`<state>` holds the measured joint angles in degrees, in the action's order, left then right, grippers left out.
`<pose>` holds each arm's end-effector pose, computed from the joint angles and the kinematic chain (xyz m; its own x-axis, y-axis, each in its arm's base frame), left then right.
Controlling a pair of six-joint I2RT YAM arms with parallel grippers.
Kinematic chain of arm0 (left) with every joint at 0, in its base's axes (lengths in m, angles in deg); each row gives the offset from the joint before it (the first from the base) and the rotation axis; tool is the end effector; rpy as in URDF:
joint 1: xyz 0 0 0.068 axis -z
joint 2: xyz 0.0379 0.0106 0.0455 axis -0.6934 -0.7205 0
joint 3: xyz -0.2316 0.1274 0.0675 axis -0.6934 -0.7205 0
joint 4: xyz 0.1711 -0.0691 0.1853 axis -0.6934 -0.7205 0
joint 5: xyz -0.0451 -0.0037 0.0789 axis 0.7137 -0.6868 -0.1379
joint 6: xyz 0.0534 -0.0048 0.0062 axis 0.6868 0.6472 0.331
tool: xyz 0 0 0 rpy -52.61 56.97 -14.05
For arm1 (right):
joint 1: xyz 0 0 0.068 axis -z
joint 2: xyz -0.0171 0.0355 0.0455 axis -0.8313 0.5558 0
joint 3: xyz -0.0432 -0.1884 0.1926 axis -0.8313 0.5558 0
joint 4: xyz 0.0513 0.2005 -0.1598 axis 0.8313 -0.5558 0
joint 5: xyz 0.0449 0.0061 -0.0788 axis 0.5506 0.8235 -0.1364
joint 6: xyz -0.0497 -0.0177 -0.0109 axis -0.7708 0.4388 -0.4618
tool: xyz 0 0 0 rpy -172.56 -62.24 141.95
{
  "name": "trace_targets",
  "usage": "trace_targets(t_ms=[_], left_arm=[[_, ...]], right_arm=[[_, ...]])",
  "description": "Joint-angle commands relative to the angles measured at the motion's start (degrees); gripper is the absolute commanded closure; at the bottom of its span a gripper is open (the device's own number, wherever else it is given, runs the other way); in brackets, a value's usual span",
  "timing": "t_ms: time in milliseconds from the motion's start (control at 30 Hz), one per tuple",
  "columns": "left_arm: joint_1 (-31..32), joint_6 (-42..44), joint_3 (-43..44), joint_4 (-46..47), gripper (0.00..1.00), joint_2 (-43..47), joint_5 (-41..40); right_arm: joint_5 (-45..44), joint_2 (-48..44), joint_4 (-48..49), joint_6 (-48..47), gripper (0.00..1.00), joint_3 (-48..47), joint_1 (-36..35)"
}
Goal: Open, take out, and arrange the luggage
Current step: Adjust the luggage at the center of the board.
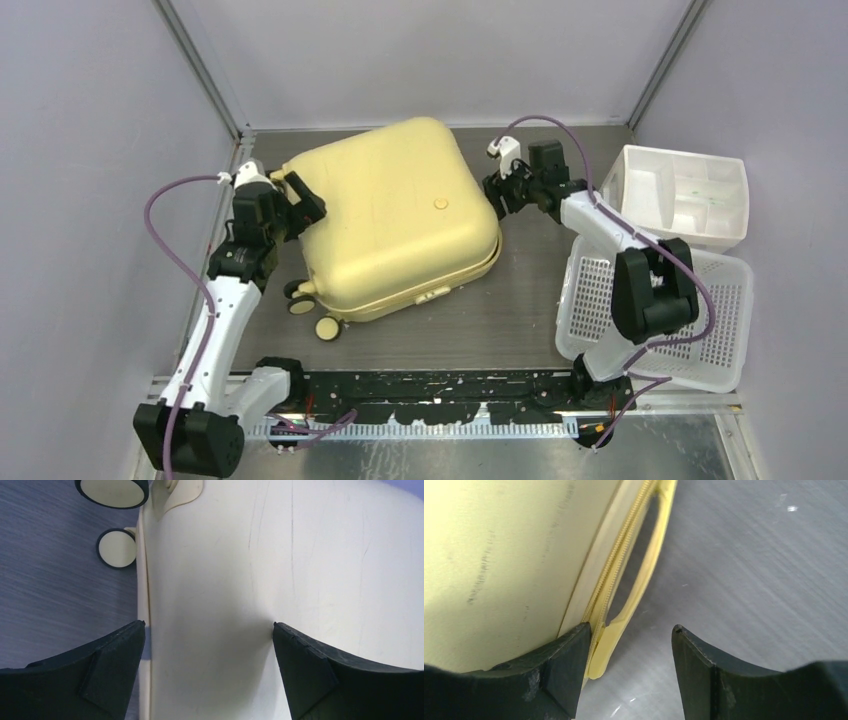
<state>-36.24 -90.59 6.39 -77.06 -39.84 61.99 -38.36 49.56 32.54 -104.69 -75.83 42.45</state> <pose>0.2071 -0.0225 0.3370 -0.3822 -0.5395 -0.7502 -0.2769 0.8414 -0.4641 0.3636 0.1040 0.2520 -0.4003 -0.4147 -0.8172 -0.6982 0.7156 -0.0212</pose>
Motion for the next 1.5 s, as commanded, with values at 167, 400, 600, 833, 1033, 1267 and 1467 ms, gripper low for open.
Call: trace_targets(t_ms=[167, 400, 600, 833, 1033, 1267, 1467], left_arm=[[-17.5, 3.5, -1.2, 20.1, 0.08, -10.5, 30.6], [-18.5, 6.9, 11.8, 19.8, 0.12, -25.9, 41.7], [-17.3, 5.3, 20.4, 20.6, 0.13, -34.7, 45.9], [-14.4, 11.4, 32.0, 12.8, 0.12, -34.2, 38.3], [-14.4, 14.1, 34.9, 0.5, 0.11, -22.8, 34.8], [-12.1, -0.2, 14.1, -1.1, 0.26, 4.8, 43.9], [-4.1, -0.3, 11.8, -22.2, 0.66, 18.4, 34.5]], right_arm=[[6.3, -14.4, 3.8, 13.7, 0.33, 10.0, -18.6], [3.1, -18.1, 0.3, 12.6, 0.28, 11.4, -23.7], [14.4, -24.4, -14.0, -0.6, 0.24, 11.3, -14.1], [26.7, -29.3, -27.7, -10.5, 0.22, 6.9, -4.3], [29.1, -28.5, -26.4, -9.4, 0.22, 8.5, -4.3], [29.5, -27.4, -23.0, -4.2, 0.22, 9.5, -3.3], [30.7, -27.5, -21.2, -2.8, 0.22, 10.8, -2.4]])
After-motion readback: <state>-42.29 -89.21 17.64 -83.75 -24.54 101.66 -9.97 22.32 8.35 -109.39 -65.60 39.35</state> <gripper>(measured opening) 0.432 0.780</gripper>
